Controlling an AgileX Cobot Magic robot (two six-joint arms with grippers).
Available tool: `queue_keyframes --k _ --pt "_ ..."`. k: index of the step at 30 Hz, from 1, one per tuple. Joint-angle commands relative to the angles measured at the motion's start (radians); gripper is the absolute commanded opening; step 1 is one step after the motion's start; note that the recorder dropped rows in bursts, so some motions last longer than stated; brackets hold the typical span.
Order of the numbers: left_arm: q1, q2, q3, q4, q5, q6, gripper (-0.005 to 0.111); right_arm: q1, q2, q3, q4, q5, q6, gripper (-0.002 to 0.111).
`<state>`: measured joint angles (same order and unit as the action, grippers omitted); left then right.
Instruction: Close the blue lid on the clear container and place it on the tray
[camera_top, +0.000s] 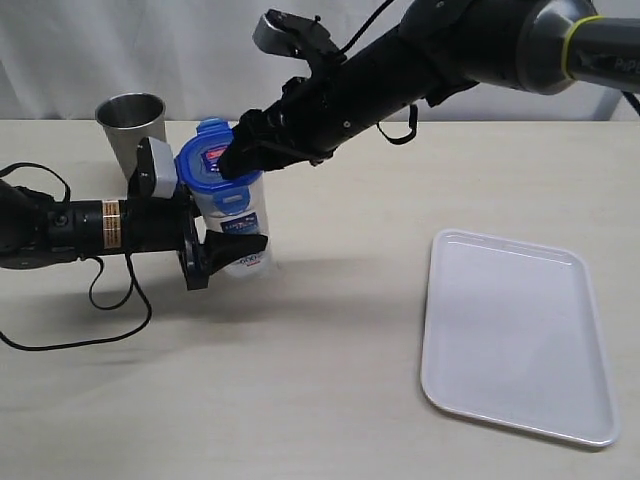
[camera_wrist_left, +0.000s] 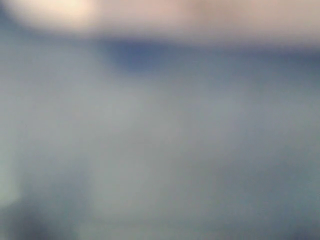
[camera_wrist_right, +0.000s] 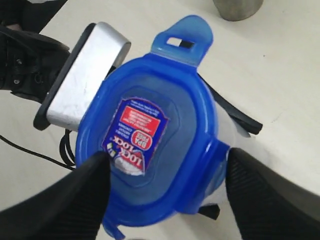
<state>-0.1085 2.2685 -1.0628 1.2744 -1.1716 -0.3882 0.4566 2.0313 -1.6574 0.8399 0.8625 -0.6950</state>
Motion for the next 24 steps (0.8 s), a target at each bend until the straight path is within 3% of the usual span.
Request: queue_keyframes --k 1,7,12,15,18,24 --pt "-0.010 -0.011 -0.007 -0.023 -0.050 -0.008 0.000 0.007 -0.054 -0.028 -0.087 0.017 0.042 0.063" --pt "-0.010 -0.011 -0.007 -0.023 -0.050 -0.008 0.000 0.007 -0.111 -0.035 -0.213 -0.027 0.105 0.063" --pt "-0.010 -0.011 -0.007 -0.012 -0.050 -0.008 0.000 0.014 -0.159 -0.035 -0.221 0.052 -0.095 0.063" --pt "-0.010 -0.011 -0.009 0.004 -0.050 -0.002 0.000 0.048 -0.179 -0.035 -0.217 0.148 -0.234 0.061" --pt "-0.010 -0.011 -0.009 0.007 -0.050 -0.001 0.000 0.096 -0.183 -0.035 -0.252 0.212 -0.314 0.052" --pt "-0.010 -0.011 -0.009 0.025 -0.050 -0.001 0.000 0.215 -0.183 -0.035 -0.500 0.099 -0.272 0.045"
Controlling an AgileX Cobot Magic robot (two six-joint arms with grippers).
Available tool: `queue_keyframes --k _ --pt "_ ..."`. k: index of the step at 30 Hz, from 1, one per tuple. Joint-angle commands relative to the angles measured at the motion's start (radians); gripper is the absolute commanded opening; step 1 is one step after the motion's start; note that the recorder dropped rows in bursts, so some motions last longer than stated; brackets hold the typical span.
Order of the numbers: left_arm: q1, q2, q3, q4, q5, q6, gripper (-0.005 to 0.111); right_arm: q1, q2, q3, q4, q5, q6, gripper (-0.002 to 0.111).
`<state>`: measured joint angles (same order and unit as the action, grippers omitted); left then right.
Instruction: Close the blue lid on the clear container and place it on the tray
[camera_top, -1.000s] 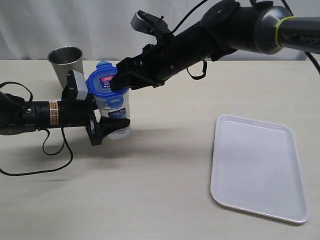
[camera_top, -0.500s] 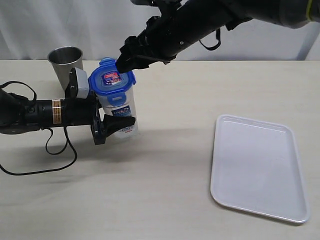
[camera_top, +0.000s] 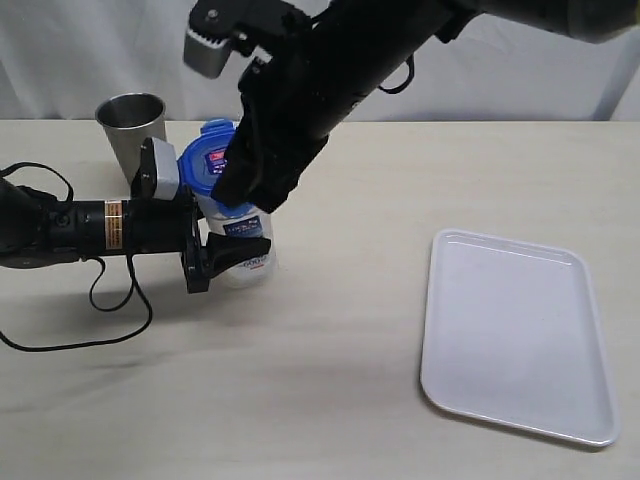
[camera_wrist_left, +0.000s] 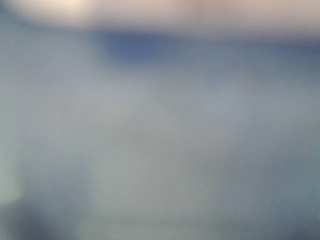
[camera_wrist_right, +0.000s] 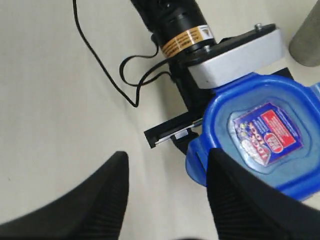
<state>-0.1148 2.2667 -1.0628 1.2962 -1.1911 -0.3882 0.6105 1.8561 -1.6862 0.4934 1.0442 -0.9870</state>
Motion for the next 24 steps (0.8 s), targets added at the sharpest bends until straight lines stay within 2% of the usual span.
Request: queue_keyframes --k 1,6,13,24 --pt "-0.004 -0.009 -0.009 0.003 -0.030 -0.001 0.000 0.079 -0.008 -0.006 -0.207 -0.113 0.040 0.045" --pt "-0.004 -0.009 -0.009 0.003 -0.030 -0.001 0.000 0.134 0.003 -0.006 -0.377 -0.156 0.094 0.045" --pt "-0.004 -0.009 -0.009 0.001 -0.030 0.001 0.000 0.136 0.036 0.033 -0.442 -0.163 0.089 0.045" --pt "-0.004 -0.009 -0.009 0.001 -0.030 0.001 0.000 0.136 0.047 0.118 -0.508 -0.324 0.089 0.045"
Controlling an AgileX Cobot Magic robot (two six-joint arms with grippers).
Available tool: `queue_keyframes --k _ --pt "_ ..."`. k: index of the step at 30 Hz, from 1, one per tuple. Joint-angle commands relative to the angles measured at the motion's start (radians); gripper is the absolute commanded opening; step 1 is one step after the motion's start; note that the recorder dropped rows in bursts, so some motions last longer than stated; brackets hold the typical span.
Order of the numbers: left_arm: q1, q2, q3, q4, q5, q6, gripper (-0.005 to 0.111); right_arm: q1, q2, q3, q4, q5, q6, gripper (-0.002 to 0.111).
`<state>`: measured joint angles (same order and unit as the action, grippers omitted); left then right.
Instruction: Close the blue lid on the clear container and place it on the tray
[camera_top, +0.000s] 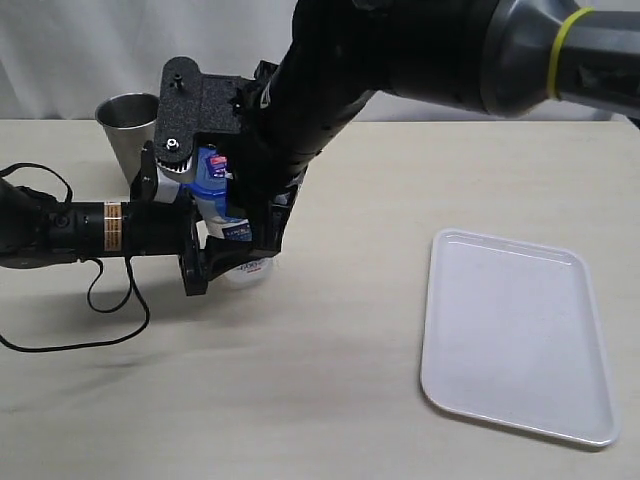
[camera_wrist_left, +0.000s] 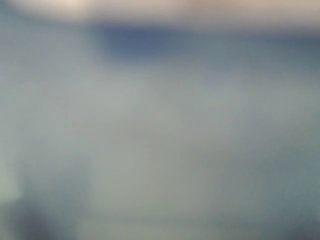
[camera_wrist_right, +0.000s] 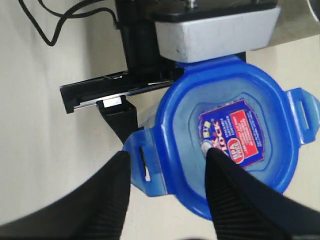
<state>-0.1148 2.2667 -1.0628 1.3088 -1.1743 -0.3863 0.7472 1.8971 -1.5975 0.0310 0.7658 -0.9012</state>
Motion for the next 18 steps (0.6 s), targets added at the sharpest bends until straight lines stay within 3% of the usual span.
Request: queue_keyframes --k 1,18 --pt "-0.004 -0.009 -0.009 -0.011 -0.047 -0.001 0.000 0.000 0.010 0.033 -0.054 -0.046 0.004 0.045" --pt "-0.004 -0.009 -0.009 -0.011 -0.047 -0.001 0.000 0.000 0.103 0.056 -0.072 -0.056 -0.026 0.045"
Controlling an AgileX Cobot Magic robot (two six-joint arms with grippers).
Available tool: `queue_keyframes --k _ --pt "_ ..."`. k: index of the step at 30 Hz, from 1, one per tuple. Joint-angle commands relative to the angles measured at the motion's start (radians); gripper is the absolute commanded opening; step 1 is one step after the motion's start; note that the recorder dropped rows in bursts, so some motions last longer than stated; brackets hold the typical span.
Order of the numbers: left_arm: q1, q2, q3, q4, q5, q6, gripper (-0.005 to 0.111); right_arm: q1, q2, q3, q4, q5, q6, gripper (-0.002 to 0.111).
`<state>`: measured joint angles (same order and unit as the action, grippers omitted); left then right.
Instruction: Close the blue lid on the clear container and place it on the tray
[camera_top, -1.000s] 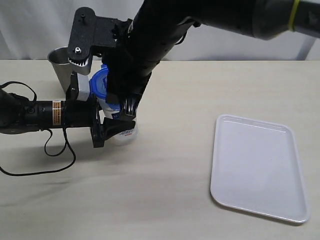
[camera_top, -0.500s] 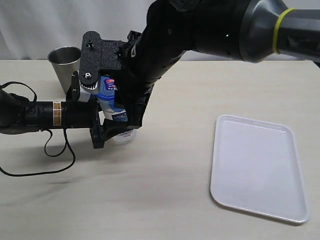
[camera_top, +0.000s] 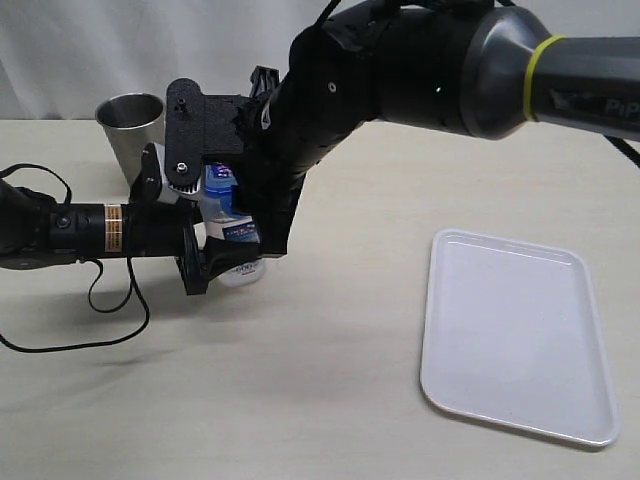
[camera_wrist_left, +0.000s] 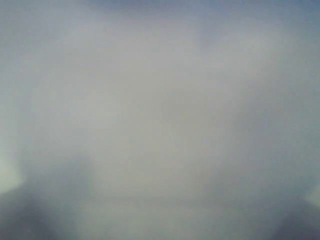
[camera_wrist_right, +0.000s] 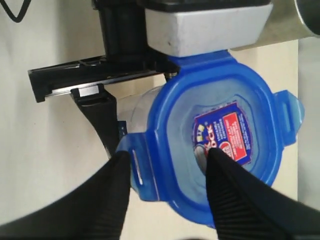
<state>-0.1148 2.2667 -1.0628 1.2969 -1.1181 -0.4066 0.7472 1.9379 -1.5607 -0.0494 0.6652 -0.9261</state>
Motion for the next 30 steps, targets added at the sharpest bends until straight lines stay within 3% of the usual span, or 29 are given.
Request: queue_keyframes --k 1,5,10,23,30 --pt "-0.004 -0.009 -0.009 0.001 -0.103 0.019 0.000 0.000 0.067 0.020 0.008 0.043 -0.001 0.045" --pt "-0.004 -0.009 -0.009 0.001 -0.103 0.017 0.000 0.000 0.088 0.020 0.008 0.041 0.004 0.044" --pt "-0.004 -0.009 -0.009 0.001 -0.103 0.017 0.000 0.000 0.106 0.020 0.008 0.043 0.005 0.032" --pt "-0.004 -0.009 -0.009 0.001 -0.103 0.017 0.000 0.000 0.185 0.020 -0.017 0.040 0.024 0.032" --pt "-0.004 -0.009 -0.009 0.001 -0.103 0.005 0.000 0.000 0.195 0.020 -0.101 -0.013 0.179 0.030"
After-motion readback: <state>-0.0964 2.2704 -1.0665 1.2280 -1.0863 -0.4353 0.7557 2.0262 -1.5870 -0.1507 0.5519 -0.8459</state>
